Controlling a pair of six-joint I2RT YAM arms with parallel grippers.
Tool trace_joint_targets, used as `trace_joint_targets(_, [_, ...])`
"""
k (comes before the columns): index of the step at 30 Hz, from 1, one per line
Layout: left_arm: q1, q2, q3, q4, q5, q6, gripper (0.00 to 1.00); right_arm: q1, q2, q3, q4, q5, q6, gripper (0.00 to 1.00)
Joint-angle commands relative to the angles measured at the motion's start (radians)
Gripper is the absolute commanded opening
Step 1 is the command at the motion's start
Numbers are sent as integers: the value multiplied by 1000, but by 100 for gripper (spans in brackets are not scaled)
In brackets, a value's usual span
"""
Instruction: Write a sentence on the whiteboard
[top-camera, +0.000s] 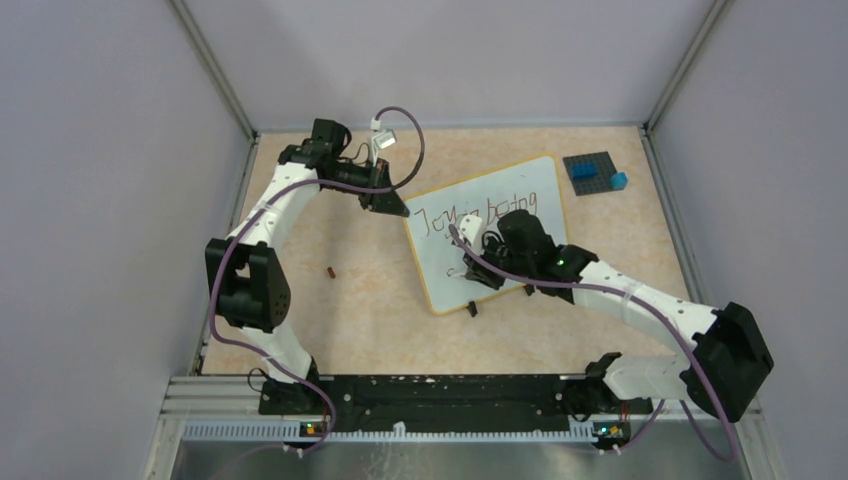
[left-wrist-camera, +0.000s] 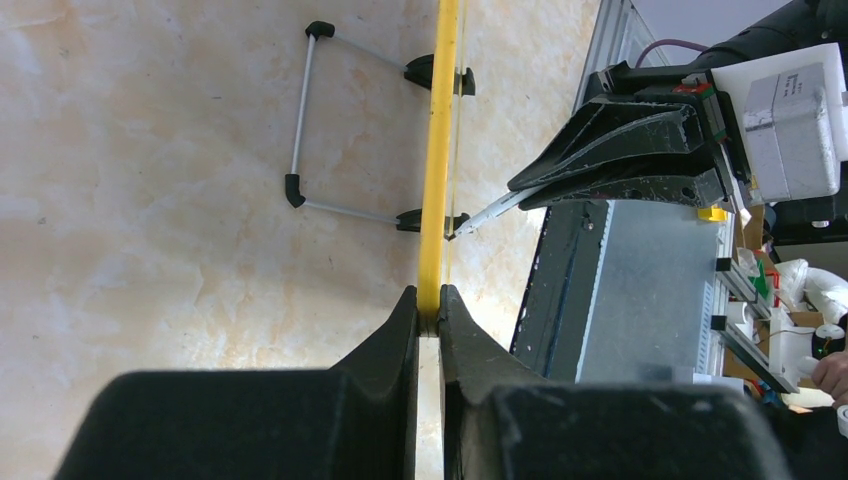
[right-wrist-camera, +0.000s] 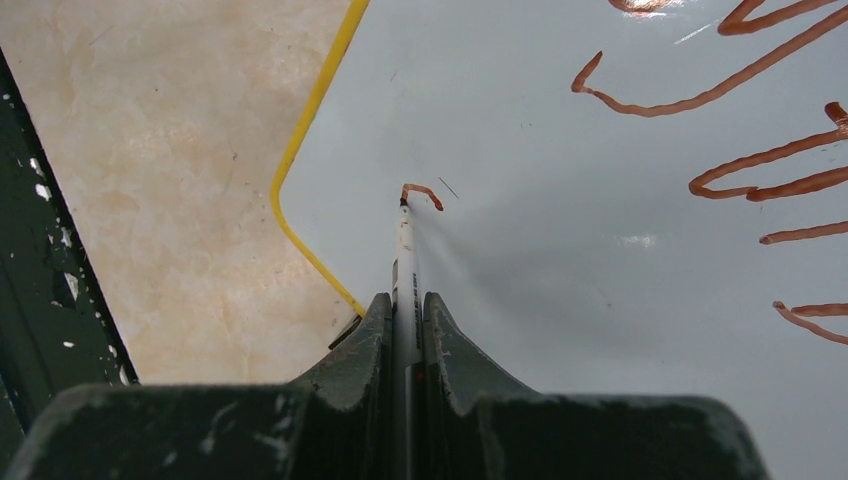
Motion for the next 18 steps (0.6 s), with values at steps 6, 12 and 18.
trace_joint_targets(6, [-9,10,4,29,-6,13,0,10,-37,-3,-26,27,-31,0])
trace_joint_targets(12, [-9,7,2,30,-7,12,0,-1,-46,16,-25,65,-29,0])
trace_joint_targets(18, [-9,7,4,29,-9,12,0,-18,-48,47,-18,74,-16,0])
